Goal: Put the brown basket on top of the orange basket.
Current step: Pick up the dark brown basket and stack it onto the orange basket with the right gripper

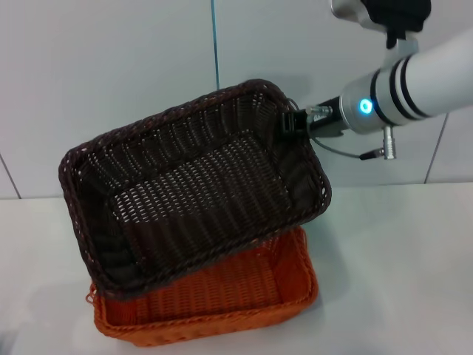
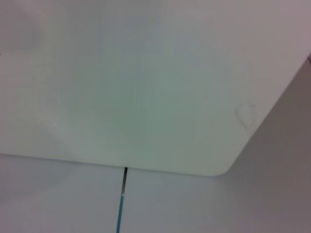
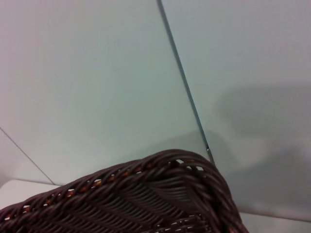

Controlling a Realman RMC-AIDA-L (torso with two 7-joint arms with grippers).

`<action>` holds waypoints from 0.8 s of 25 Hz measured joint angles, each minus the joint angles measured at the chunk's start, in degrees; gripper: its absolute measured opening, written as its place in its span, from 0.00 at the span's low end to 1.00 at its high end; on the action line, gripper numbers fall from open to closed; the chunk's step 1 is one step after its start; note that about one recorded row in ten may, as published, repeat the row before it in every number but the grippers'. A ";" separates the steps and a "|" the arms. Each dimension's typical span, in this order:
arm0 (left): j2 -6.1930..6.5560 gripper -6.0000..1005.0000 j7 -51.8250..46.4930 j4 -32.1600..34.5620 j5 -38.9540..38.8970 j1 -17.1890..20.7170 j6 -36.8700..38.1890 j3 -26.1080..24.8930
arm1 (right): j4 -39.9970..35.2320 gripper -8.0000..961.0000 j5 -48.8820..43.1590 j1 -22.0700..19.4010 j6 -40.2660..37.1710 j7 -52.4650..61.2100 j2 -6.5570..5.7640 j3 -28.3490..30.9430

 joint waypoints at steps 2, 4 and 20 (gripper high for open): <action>0.05 0.92 -0.01 -0.13 0.00 0.06 -0.09 -0.10 | -0.16 0.16 2.02 -1.49 -1.72 0.00 -0.01 -1.60; 0.08 0.92 -0.02 -0.23 0.00 0.06 -0.09 -0.21 | -0.21 0.16 4.35 -3.08 -3.59 0.00 -0.05 -3.64; 0.14 0.91 -0.01 -1.20 0.55 0.65 -0.19 -0.61 | -6.06 0.16 15.06 -10.88 -12.02 -0.01 -0.48 -15.06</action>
